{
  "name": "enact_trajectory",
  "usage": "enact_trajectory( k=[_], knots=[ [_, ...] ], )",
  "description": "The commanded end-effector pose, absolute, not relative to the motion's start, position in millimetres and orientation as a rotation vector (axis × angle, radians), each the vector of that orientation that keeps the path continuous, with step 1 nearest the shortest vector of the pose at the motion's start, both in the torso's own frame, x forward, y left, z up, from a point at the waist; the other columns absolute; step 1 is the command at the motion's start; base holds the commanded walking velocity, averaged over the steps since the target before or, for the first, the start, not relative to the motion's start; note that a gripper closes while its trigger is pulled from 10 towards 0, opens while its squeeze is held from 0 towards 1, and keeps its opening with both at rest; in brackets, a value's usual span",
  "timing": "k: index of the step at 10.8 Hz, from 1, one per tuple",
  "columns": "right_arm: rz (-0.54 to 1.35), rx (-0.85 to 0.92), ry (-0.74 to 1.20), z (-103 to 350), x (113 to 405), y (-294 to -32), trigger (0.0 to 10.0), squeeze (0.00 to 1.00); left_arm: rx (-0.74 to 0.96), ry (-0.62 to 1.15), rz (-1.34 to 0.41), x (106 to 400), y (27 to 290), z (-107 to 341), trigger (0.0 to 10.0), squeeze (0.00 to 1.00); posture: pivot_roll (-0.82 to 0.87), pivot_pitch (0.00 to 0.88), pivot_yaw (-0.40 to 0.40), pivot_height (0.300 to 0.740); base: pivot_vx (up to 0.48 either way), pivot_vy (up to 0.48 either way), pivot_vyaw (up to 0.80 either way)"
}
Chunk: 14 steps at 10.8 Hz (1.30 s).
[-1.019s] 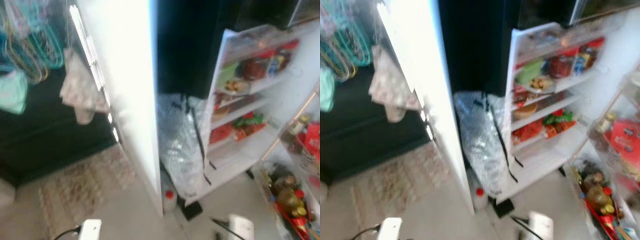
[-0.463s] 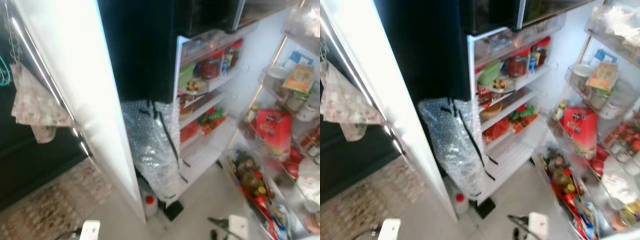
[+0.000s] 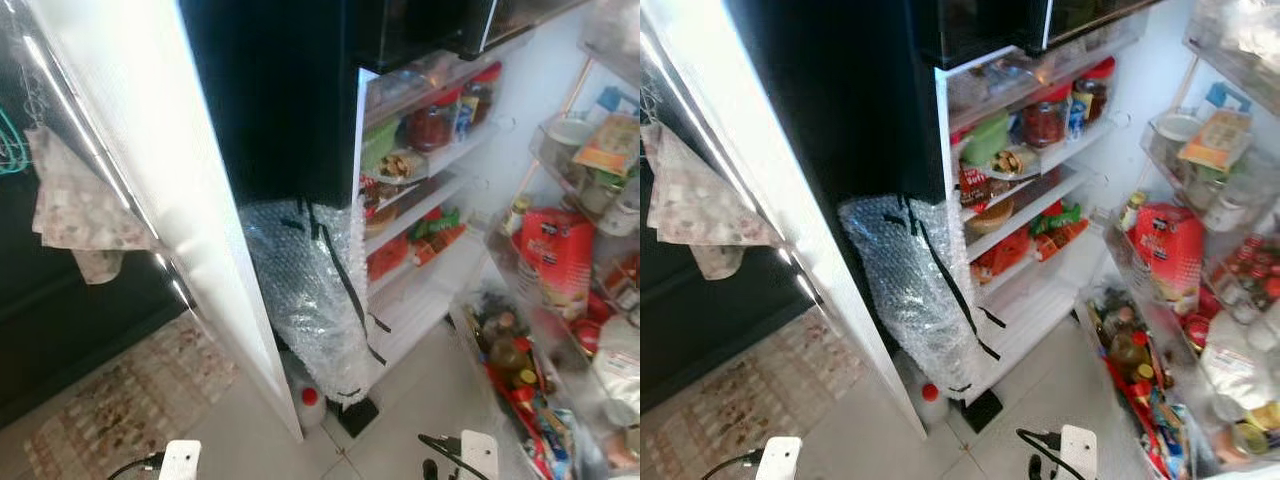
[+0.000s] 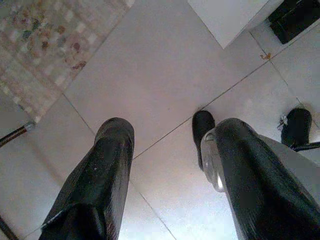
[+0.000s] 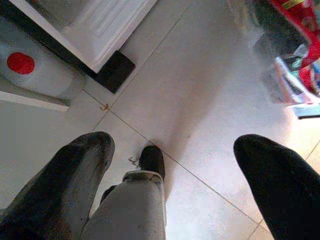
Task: Restocking fridge
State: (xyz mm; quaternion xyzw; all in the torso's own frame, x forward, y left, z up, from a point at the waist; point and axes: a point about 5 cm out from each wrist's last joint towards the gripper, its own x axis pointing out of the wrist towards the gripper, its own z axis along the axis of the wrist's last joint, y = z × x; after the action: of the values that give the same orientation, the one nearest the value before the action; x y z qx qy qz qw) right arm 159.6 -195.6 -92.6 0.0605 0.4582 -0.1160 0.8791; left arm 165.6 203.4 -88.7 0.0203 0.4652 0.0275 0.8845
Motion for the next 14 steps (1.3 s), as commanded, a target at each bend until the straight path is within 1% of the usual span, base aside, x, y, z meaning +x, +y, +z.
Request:
enact_trajectory(
  k=[1, 2, 3, 5, 10, 14],
  knots=[
    [-0.234, 0.137, 0.963, -94.3, 156.9, -191.2, 10.0, 0.00, 0.055, 0.998, 0.071, 158.2, 208.1, -91.3, 10.0, 0.00, 0.02, 0.035, 0.064, 0.740, 0.000, 0.424, 0.00],
    [-0.231, 0.140, 0.964, -94.4, 156.6, -190.9, 10.0, 0.00, 0.055, 0.999, 0.071, 158.1, 208.1, -91.3, 10.0, 0.00, 0.02, 0.035, 0.064, 0.740, 0.000, 0.424, 0.00],
    [-0.228, 0.138, 0.967, -94.7, 156.1, -190.8, 10.0, 0.00, 0.055, 1.000, 0.069, 157.9, 208.0, -91.4, 10.0, 0.00, 0.02, 0.036, 0.064, 0.740, 0.000, 0.428, -0.45],
    [-0.226, 0.135, 0.970, -94.8, 155.8, -190.5, 10.0, 0.00, 0.056, 0.999, 0.068, 158.0, 208.2, -91.4, 10.0, 0.00, 0.02, 0.037, 0.064, 0.740, 0.000, 0.409, -0.76],
    [-0.219, 0.131, 0.976, -95.4, 154.8, -189.6, 10.0, 0.00, 0.066, 1.009, 0.066, 154.7, 207.0, -92.9, 10.0, 0.00, 0.02, 0.026, 0.064, 0.740, 0.000, 0.000, -0.79],
    [-0.210, 0.131, 0.972, -95.2, 155.7, -187.7, 10.0, 0.00, 0.062, 1.015, 0.087, 152.4, 210.5, -93.3, 10.0, 0.00, 0.02, 0.029, 0.064, 0.740, 0.000, 0.000, 0.00]
  ],
)
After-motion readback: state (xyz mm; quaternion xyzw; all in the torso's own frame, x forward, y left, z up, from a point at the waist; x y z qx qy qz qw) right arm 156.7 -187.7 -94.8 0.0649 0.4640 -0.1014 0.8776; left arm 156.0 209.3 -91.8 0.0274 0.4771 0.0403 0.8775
